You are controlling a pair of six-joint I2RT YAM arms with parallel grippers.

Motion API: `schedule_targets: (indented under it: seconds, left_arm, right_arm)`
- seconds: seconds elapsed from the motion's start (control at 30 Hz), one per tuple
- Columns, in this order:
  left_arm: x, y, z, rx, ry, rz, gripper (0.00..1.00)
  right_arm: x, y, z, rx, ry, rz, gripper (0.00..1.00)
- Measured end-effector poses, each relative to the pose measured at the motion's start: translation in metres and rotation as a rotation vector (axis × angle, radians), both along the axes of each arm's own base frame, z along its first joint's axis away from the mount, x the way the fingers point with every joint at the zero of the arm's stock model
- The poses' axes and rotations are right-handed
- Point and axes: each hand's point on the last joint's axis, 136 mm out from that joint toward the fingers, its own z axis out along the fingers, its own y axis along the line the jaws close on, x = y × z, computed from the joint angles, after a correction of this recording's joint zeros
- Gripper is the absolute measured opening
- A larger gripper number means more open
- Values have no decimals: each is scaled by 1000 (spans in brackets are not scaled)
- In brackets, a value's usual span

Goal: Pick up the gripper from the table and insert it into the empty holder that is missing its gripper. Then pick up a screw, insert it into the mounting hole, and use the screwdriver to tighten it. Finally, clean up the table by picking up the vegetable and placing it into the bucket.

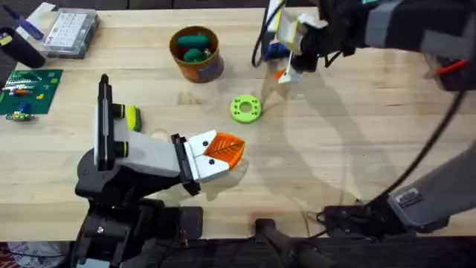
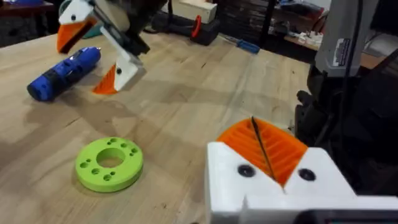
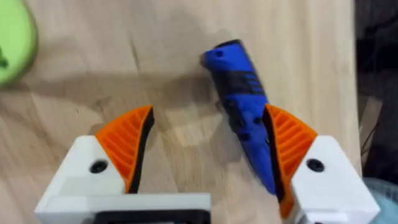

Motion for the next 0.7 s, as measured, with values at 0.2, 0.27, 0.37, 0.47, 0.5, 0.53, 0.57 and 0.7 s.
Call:
schedule_targets:
  seconds: [0.2,0.27,0.37,0.47,0.5,0.53,0.57,0.7]
  left_arm:
    - [0,0,0,0,0,0,16]
    - [0,0,0,0,0,0,11]
    - [0,0,0,0,0,0,5]
    - [0,0,0,0,-1,0,312]
    - [0,0,0,0,-1,0,468]
    - [0,0,0,0,-1,0,623]
    - [0,0,0,0,0,0,778]
    - [2,1,0,1,-2,13,984]
  right_arm:
    - [-12,-2,70,201,0,-234,994]
    - [-17,-3,87,252,-1,-284,994]
    - [-25,-4,113,333,-5,-355,995]
    - [-37,-7,141,418,-4,-422,995]
    - [-41,-8,148,440,-4,-438,995]
    - [-47,-9,155,461,0,-456,995]
    - [-52,-10,162,478,4,-471,995]
    - [-73,-15,182,521,10,-504,995]
